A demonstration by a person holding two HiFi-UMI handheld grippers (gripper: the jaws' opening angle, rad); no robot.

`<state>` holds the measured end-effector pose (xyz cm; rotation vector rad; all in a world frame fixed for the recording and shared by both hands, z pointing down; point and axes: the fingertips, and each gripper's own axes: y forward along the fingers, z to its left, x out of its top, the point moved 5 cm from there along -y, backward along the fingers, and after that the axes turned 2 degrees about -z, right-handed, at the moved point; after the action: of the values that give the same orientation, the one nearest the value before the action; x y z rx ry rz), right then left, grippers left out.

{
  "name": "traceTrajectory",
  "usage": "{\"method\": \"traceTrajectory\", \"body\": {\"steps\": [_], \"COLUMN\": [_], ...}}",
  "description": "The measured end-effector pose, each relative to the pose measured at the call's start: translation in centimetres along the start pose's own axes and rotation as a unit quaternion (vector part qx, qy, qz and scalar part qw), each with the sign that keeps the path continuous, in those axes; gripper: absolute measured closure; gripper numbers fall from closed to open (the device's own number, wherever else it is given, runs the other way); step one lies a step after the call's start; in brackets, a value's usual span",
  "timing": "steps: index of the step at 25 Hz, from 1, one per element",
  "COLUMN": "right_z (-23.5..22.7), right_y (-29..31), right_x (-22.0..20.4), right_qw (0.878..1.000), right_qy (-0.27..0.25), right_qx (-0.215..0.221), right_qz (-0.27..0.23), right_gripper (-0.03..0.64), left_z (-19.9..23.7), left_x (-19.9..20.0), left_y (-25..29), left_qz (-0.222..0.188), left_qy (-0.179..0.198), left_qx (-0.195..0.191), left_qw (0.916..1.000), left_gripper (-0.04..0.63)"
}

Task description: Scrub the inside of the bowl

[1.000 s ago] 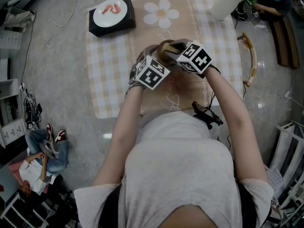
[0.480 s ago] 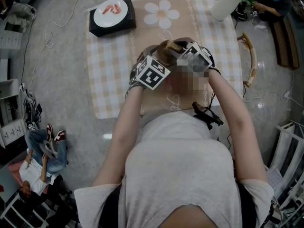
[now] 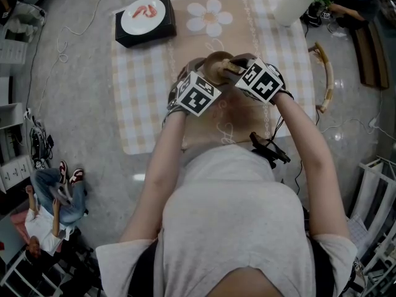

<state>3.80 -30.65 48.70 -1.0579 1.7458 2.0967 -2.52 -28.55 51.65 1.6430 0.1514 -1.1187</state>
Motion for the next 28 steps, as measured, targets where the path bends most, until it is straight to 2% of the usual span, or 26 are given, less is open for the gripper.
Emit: {"method": "traceTrajectory", "body": {"steps": [5, 13, 23, 28], "right_z": [0.3, -1.3, -2.4, -1.7], "right_y": [0.4, 1.2, 0.7, 0.5], "right_x": [0.3, 0.6, 0.5, 0.2], "right_qw": [0.999, 0.994, 0.992, 0.993], "right_qy": [0.027, 0.095, 0.064, 0.066], "right_qx": [0.011, -0.020, -0.092, -0.078], "right_qz": [-0.020, -0.059, -0.060, -0.063], "right_gripper": [0.515, 0.515, 0.514, 0.514], "left_z": [0.0, 0.0, 0.0, -0.1], "left_x": [0.0, 0.0, 0.0, 0.0], "left_y": [0.0, 0.0, 0.0, 0.0], "left_qz": [0.000, 0.001, 0.000, 0.001], "left_qy": [0.000, 0.000, 0.000, 0.000], "left_qx": [-0.001, 0.000, 0.001, 0.001], "left_qw": [1.0000, 1.0000, 1.0000, 1.0000], "left_gripper": [0.183, 0.183, 0.183, 0.183]}}
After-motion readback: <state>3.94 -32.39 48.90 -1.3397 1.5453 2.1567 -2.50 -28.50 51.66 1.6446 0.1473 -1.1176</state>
